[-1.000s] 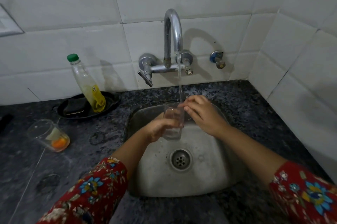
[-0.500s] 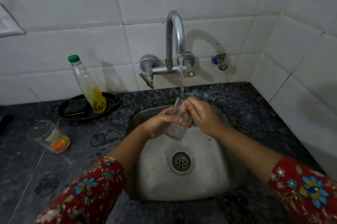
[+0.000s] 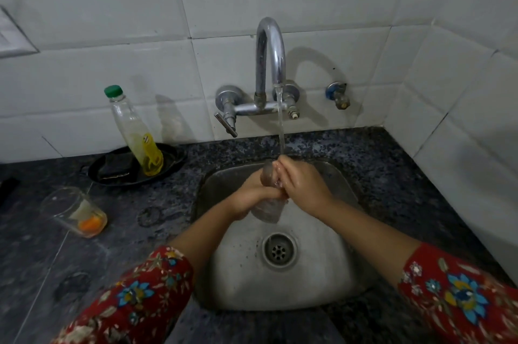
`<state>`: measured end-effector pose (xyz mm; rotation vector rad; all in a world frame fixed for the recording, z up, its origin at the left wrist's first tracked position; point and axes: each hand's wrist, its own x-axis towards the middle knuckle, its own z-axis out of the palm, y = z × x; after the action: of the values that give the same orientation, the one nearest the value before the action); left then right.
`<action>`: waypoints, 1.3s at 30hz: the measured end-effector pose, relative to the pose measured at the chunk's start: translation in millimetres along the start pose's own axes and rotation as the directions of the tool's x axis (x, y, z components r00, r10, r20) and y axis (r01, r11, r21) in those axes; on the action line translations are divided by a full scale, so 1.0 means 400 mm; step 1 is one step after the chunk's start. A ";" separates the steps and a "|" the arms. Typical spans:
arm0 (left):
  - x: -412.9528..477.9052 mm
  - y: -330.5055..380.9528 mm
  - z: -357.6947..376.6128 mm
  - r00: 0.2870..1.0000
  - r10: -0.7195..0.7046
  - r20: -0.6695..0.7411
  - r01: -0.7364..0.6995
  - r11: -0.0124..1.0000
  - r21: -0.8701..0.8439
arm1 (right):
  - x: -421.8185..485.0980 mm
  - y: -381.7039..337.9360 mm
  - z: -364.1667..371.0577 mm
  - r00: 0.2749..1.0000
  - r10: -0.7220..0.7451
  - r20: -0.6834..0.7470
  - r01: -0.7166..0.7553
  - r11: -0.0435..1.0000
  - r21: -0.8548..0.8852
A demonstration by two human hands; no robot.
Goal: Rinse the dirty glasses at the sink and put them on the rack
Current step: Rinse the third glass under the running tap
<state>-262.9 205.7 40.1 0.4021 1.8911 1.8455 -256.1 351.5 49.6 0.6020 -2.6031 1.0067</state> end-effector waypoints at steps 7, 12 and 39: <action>0.004 -0.033 0.046 0.938 -0.014 -0.345 0.023 0.999 0.023 | -0.027 -0.019 0.043 0.861 0.503 0.068 -0.475 0.751 0.459; -0.036 -0.041 0.019 0.979 -0.109 -0.175 0.132 0.983 0.128 | -0.035 -0.010 0.037 0.727 0.545 0.417 -0.662 0.393 0.639; -0.006 0.049 -0.022 0.778 0.247 -0.578 0.125 0.839 0.529 | -0.094 0.028 -0.029 0.821 0.317 0.475 -0.553 0.650 0.522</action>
<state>-267.7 198.0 59.9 -0.0076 2.9218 1.5507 -227.3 377.2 36.4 0.2683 -2.7231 2.2049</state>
